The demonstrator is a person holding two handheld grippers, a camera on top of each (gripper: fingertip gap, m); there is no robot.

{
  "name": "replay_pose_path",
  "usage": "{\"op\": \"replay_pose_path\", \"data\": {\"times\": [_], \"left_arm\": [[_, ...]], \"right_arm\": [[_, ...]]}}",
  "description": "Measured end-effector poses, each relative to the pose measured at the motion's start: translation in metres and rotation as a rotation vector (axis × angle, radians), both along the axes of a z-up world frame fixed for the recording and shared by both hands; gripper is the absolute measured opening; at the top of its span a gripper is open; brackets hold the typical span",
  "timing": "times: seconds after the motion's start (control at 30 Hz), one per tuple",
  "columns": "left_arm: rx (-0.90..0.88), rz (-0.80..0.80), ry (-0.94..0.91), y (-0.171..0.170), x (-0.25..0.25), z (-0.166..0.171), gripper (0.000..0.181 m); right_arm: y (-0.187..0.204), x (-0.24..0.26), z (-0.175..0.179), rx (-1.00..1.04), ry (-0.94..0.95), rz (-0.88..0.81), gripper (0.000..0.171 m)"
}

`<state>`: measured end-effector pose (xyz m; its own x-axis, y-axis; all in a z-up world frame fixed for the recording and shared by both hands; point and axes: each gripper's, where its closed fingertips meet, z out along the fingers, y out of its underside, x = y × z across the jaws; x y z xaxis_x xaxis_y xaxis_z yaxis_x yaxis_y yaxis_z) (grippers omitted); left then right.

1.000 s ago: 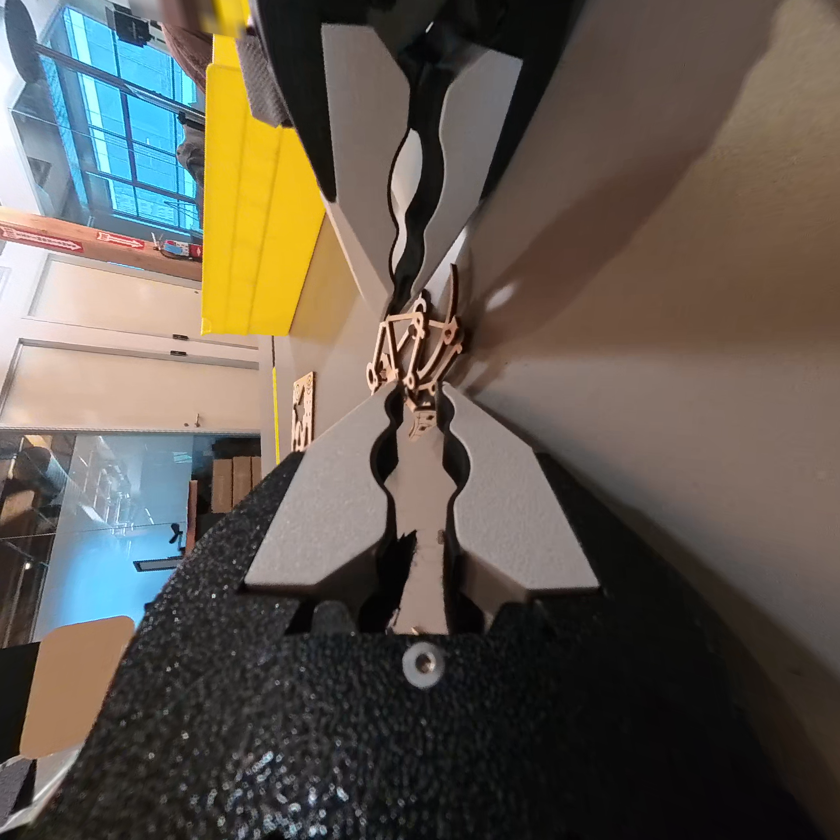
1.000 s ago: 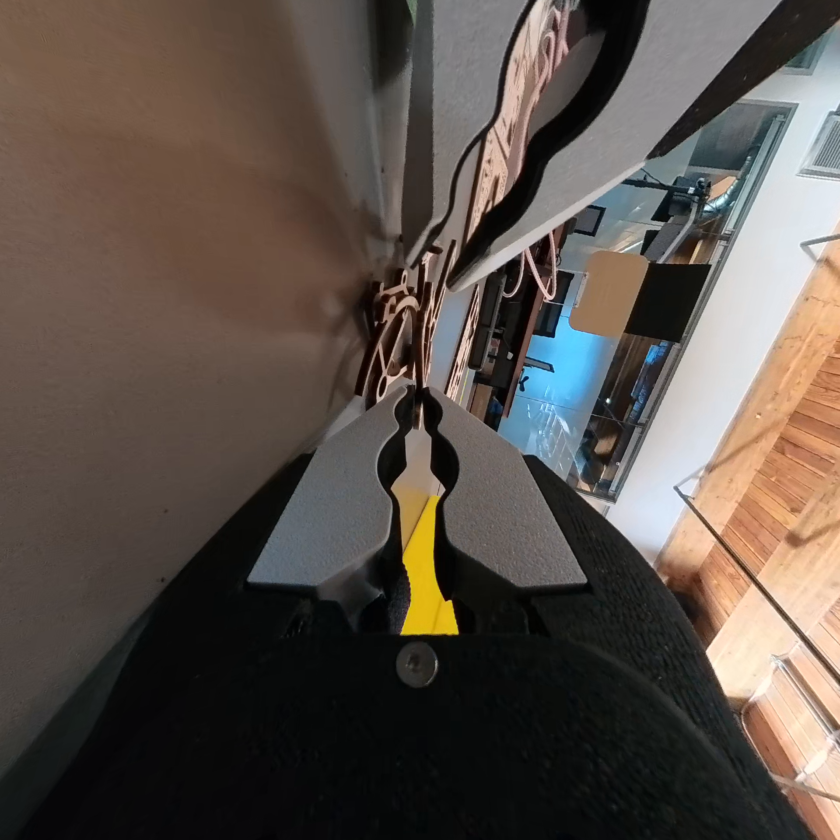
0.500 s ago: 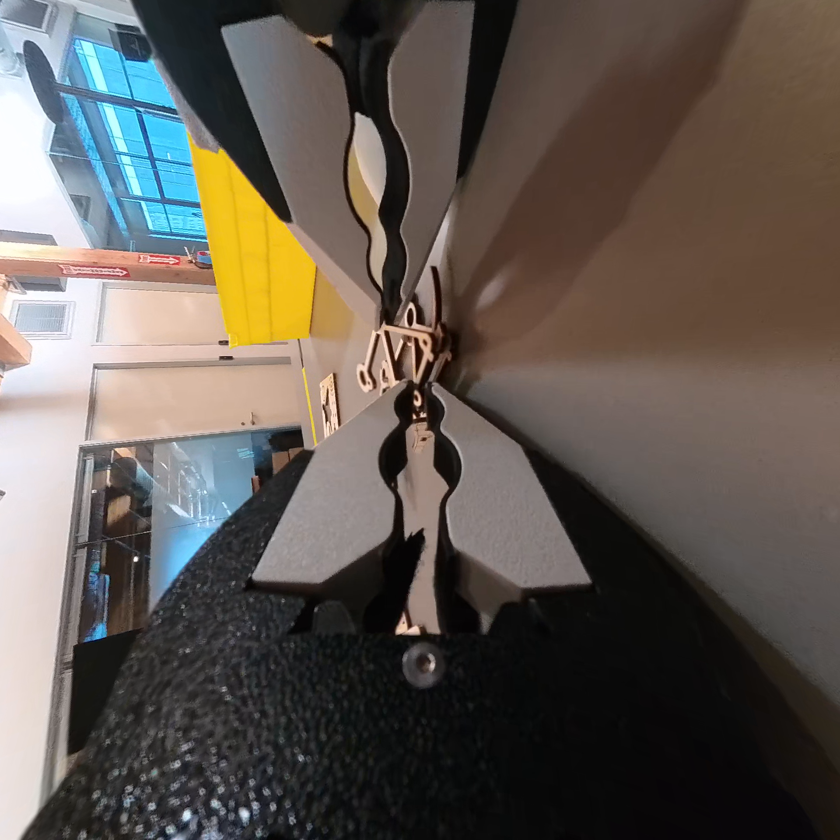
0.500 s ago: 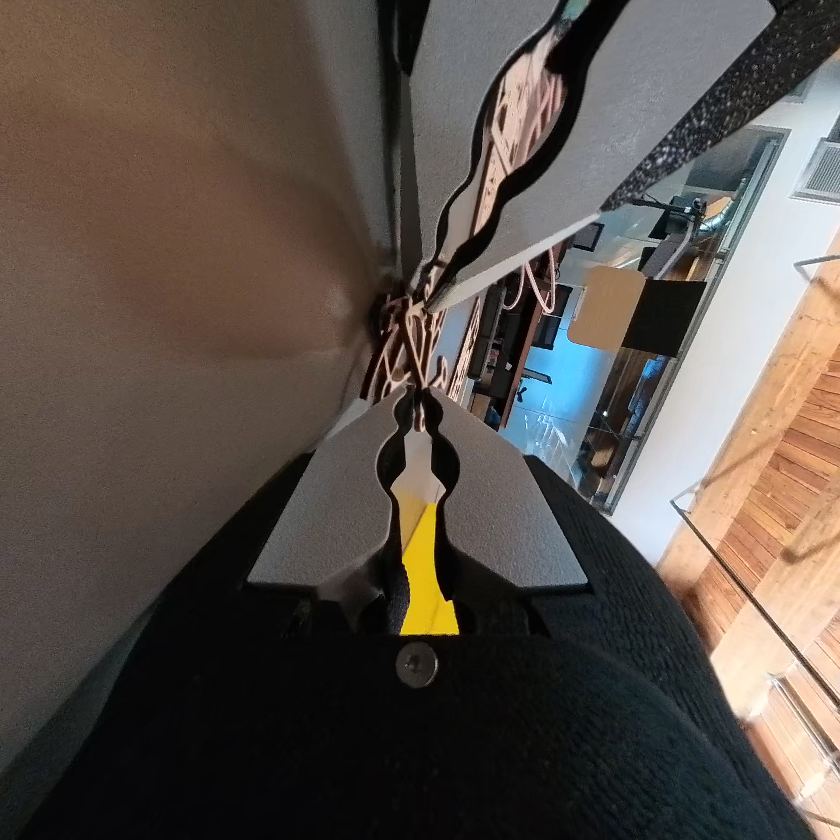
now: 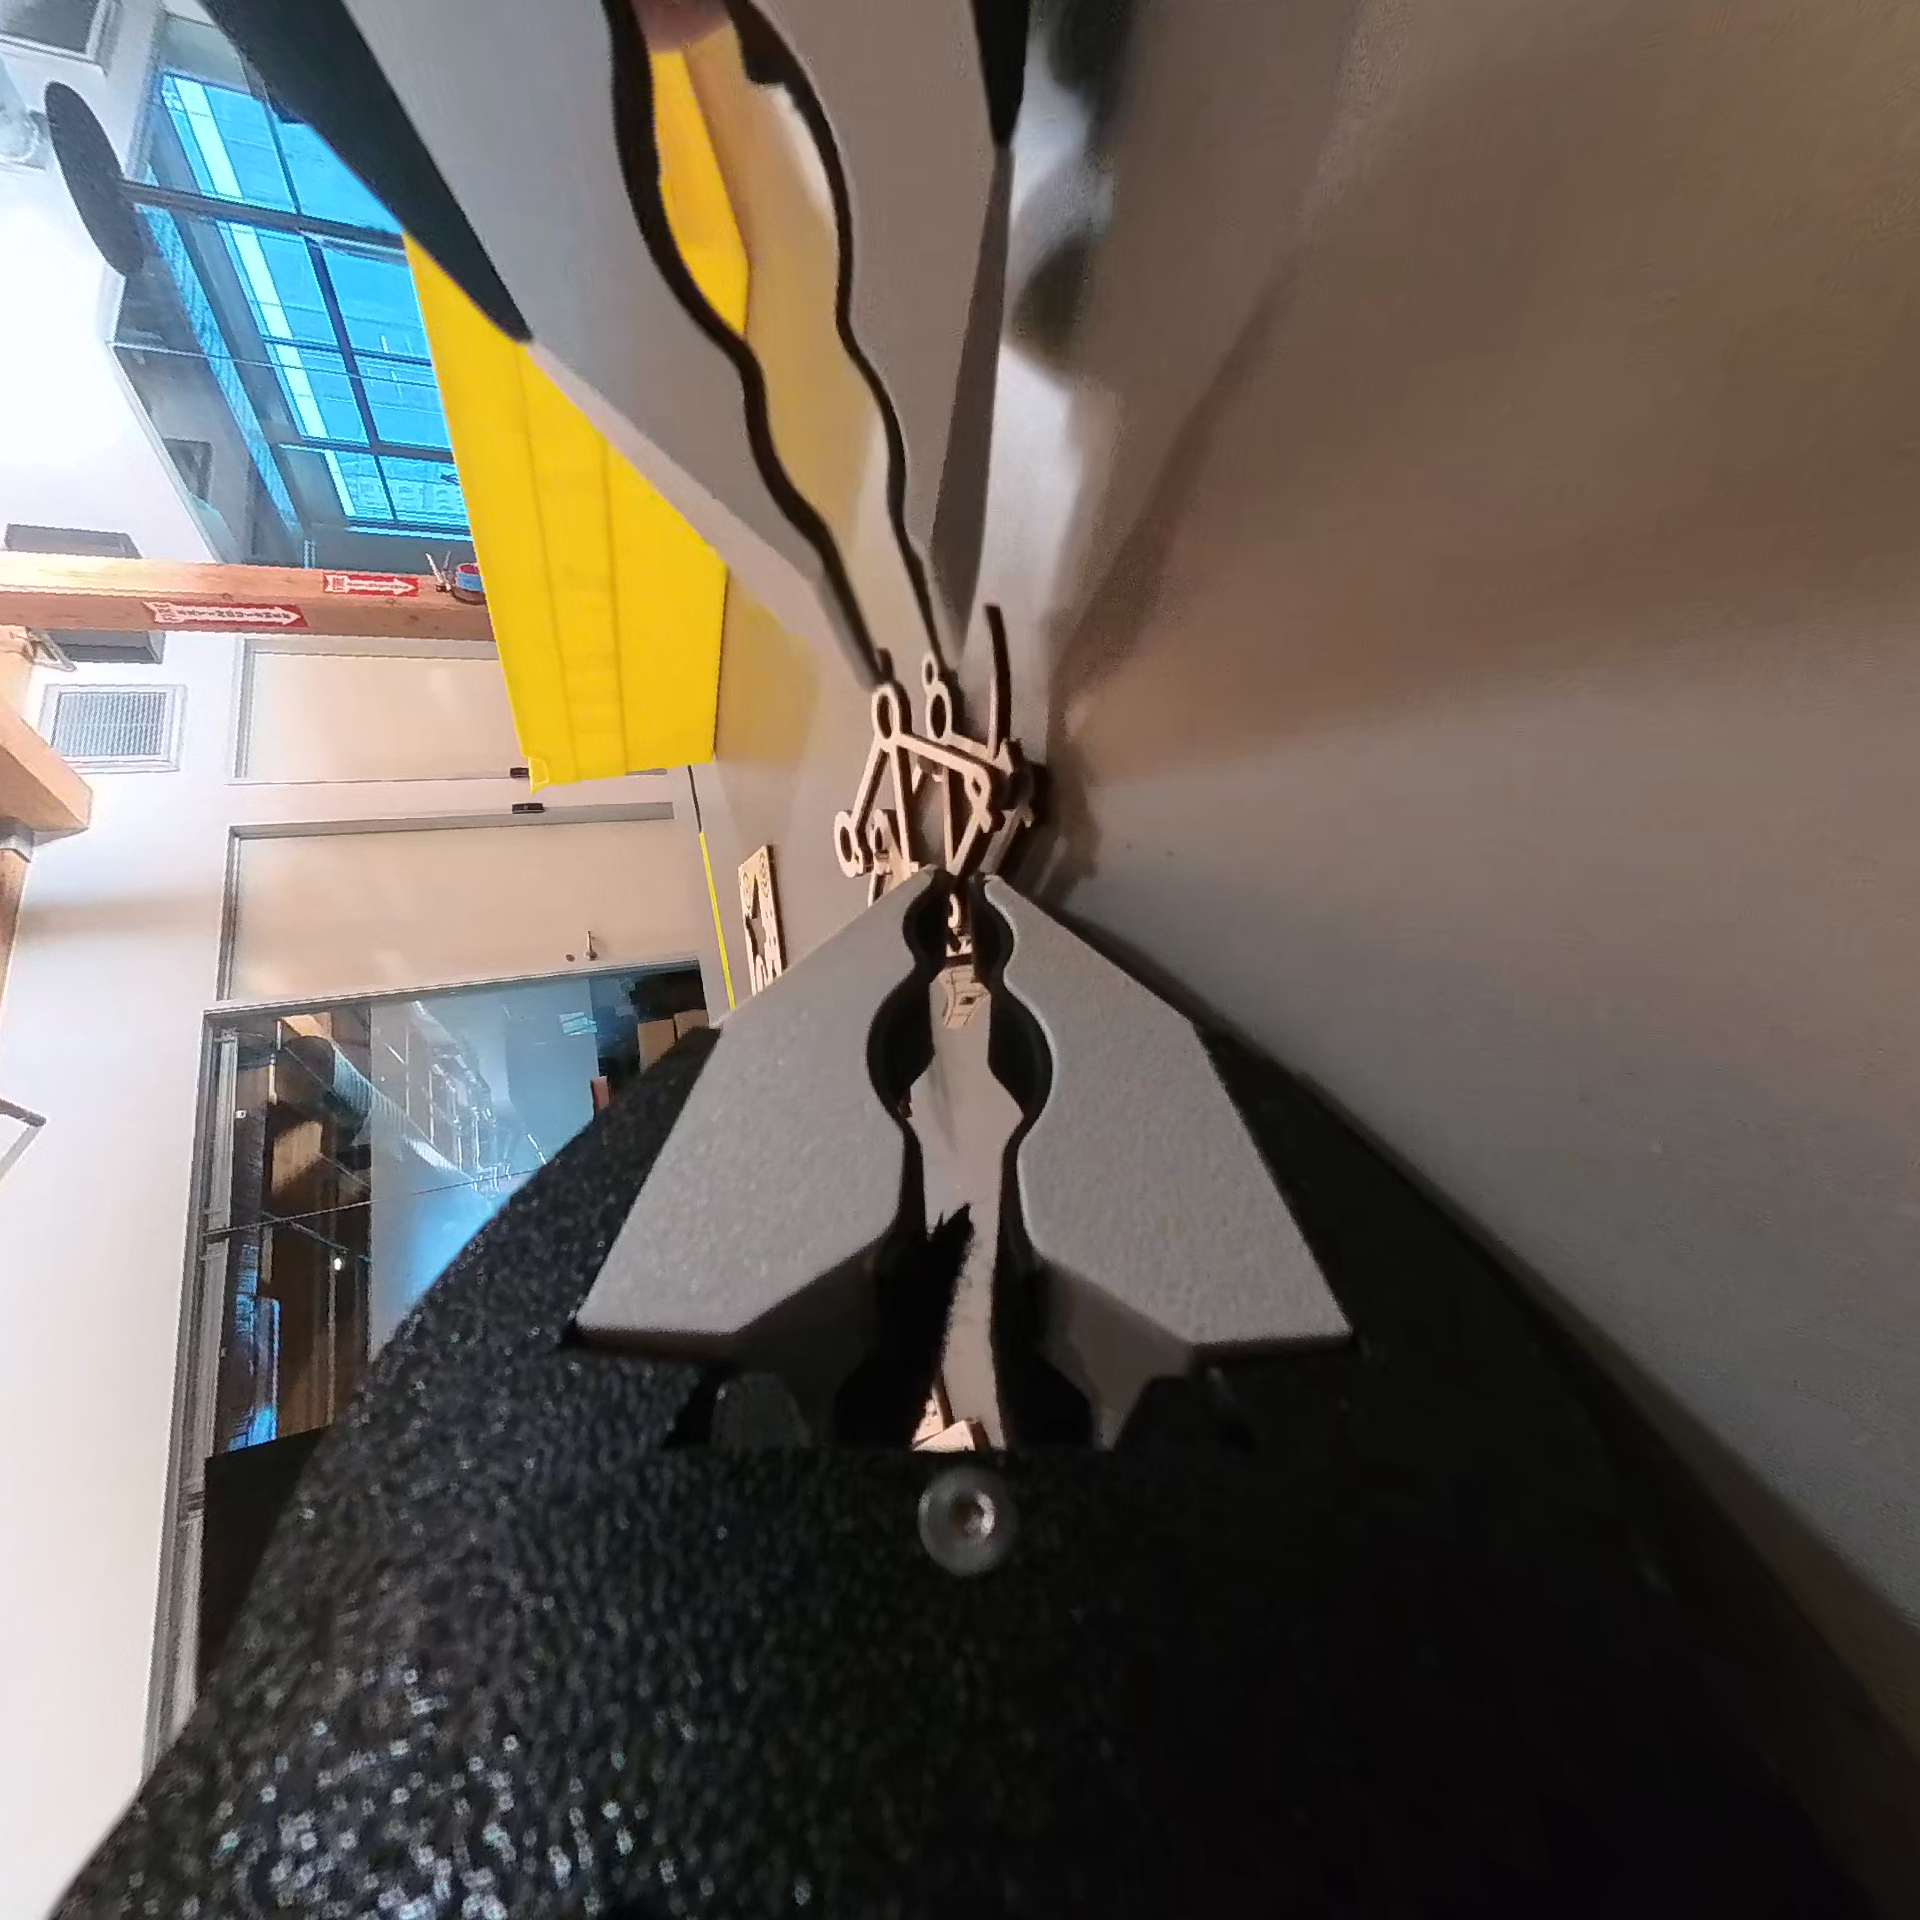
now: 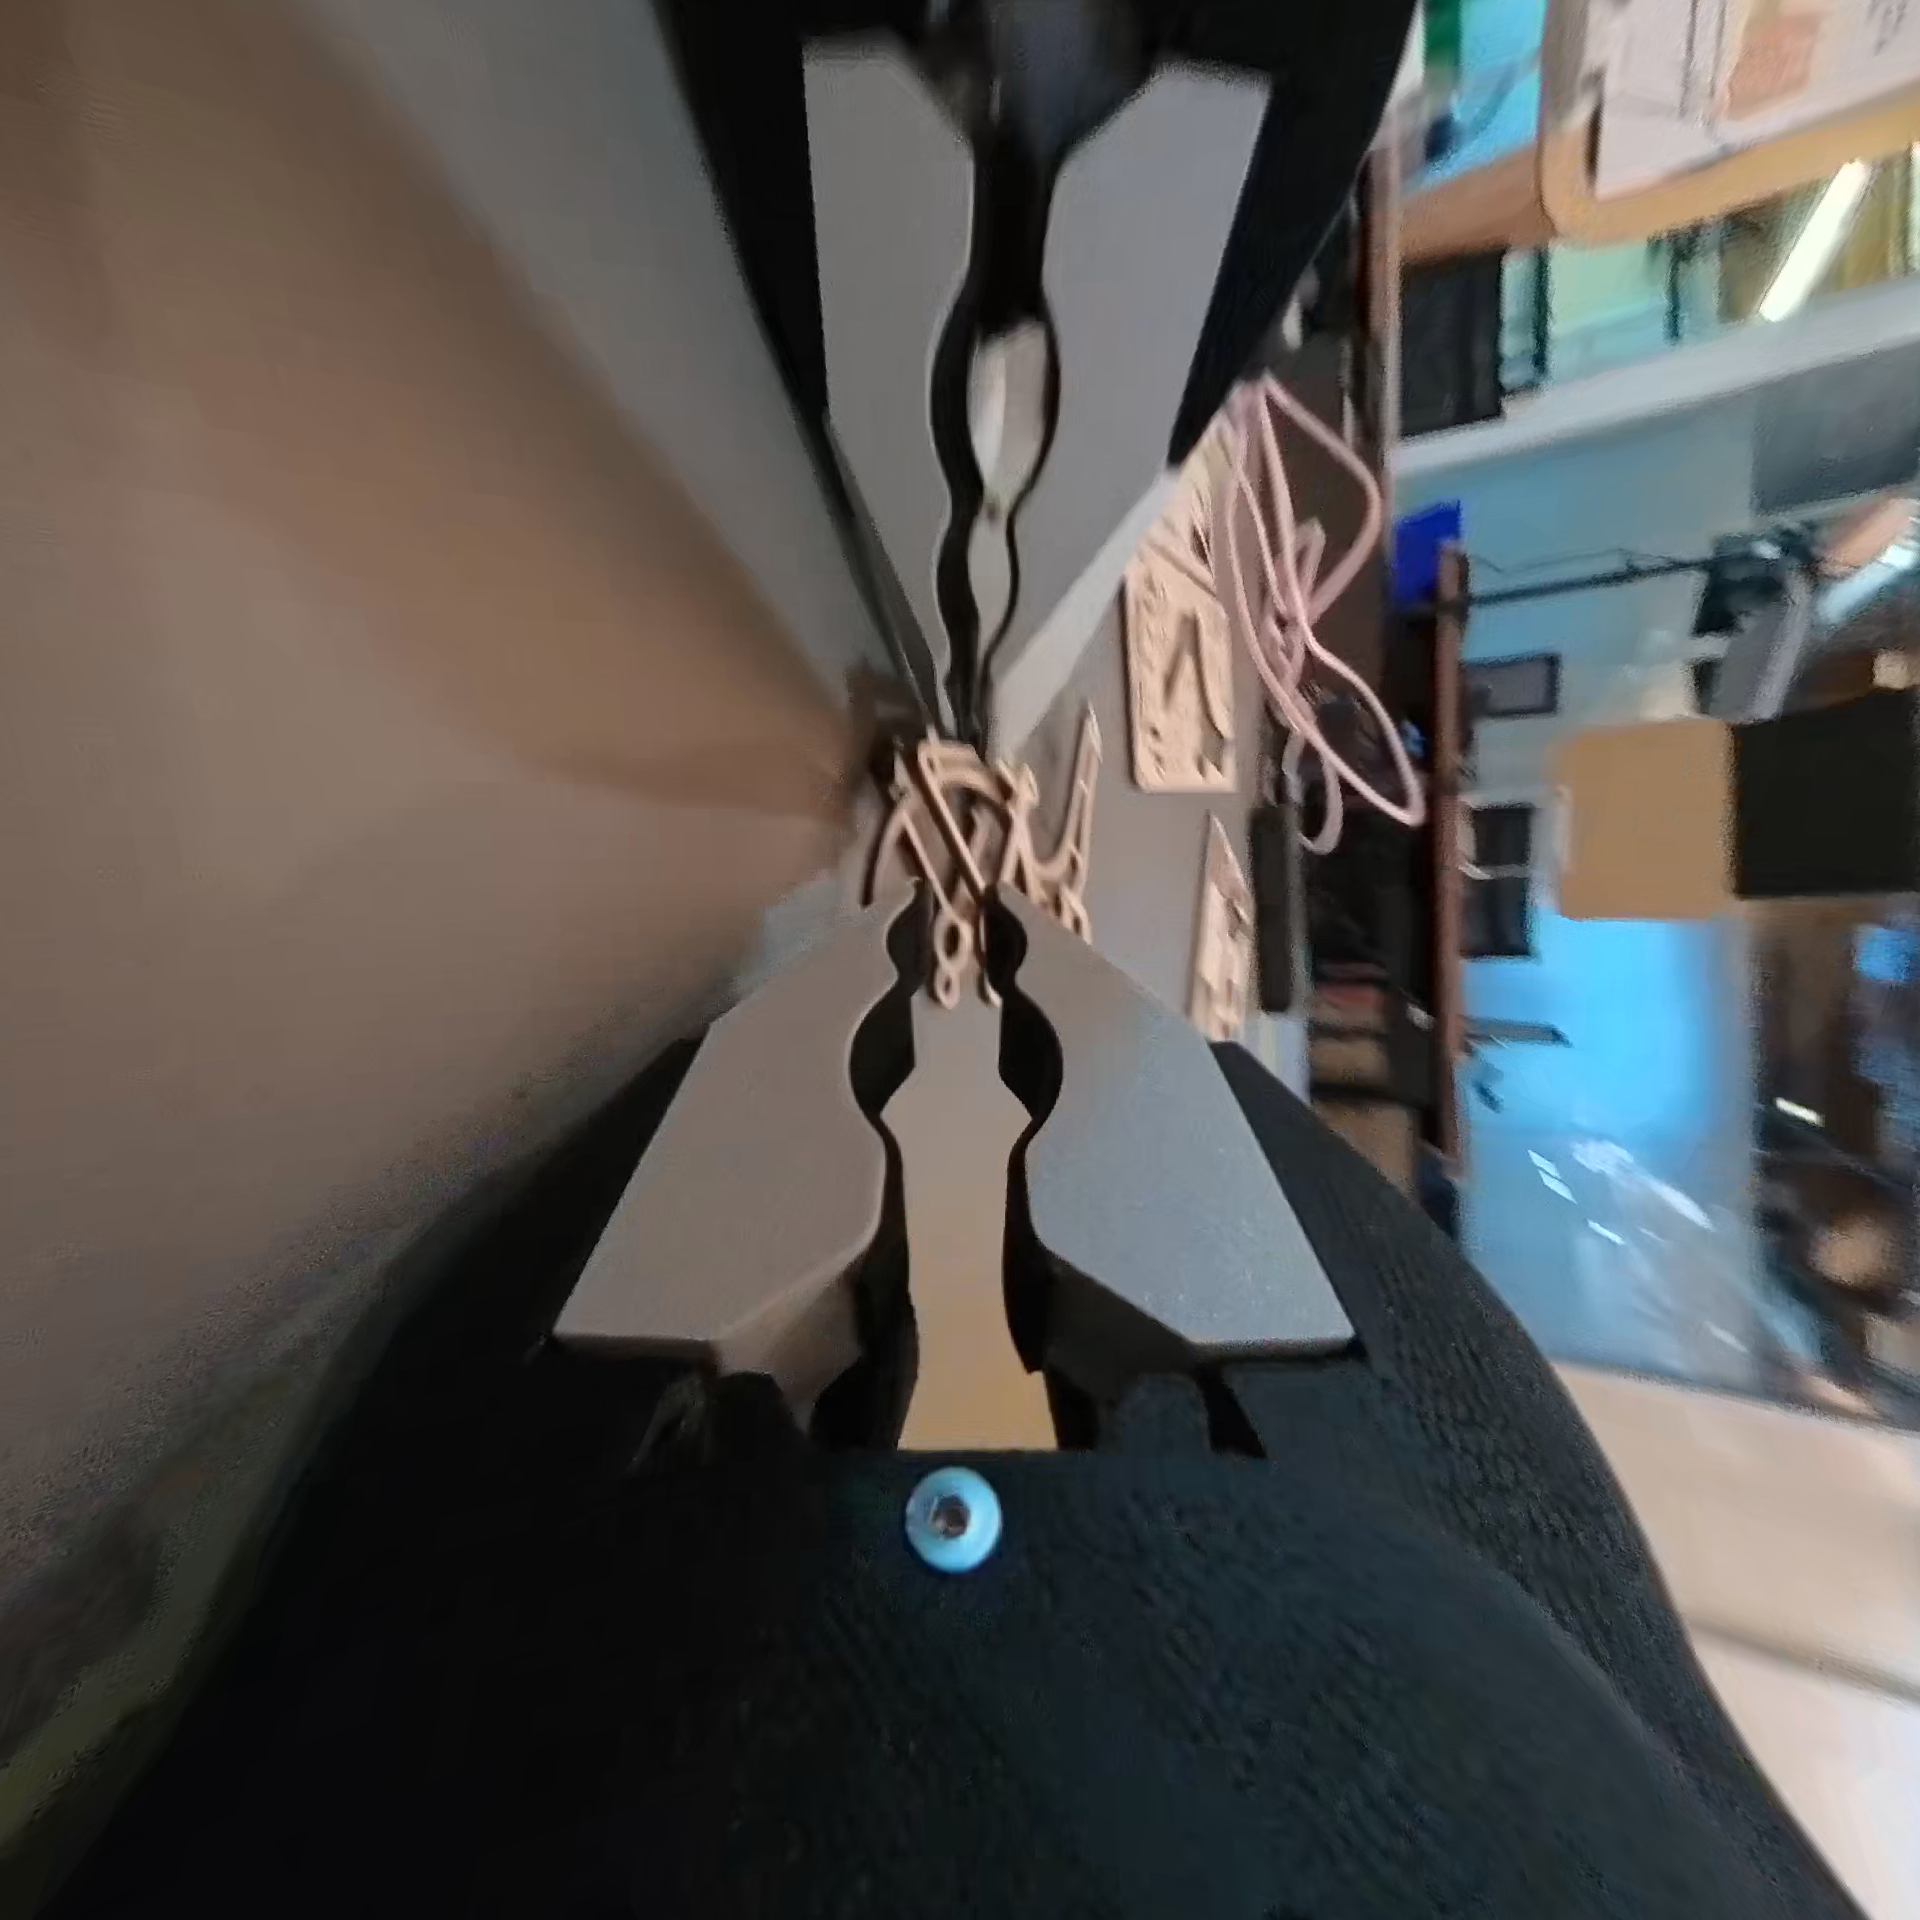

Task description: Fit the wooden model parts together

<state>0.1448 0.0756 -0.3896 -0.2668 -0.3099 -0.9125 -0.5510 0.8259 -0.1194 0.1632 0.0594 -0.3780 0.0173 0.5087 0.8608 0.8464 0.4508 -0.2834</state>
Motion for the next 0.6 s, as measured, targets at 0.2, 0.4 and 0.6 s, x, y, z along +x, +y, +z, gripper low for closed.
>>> {"op": "replay_pose_path", "data": {"times": [0.2,0.4,0.6], "left_arm": [[-0.035,0.015,-0.008,0.001,0.001,0.000,0.000],[-0.047,0.023,-0.010,0.002,0.001,0.000,0.000],[-0.041,0.025,0.000,0.003,0.002,0.001,0.000]], "right_arm": [[-0.018,-0.021,-0.003,-0.295,0.175,0.074,0.015],[-0.016,-0.023,-0.006,-0.355,0.195,0.041,0.021],[-0.015,-0.024,-0.008,-0.460,0.231,0.006,0.019]]}}
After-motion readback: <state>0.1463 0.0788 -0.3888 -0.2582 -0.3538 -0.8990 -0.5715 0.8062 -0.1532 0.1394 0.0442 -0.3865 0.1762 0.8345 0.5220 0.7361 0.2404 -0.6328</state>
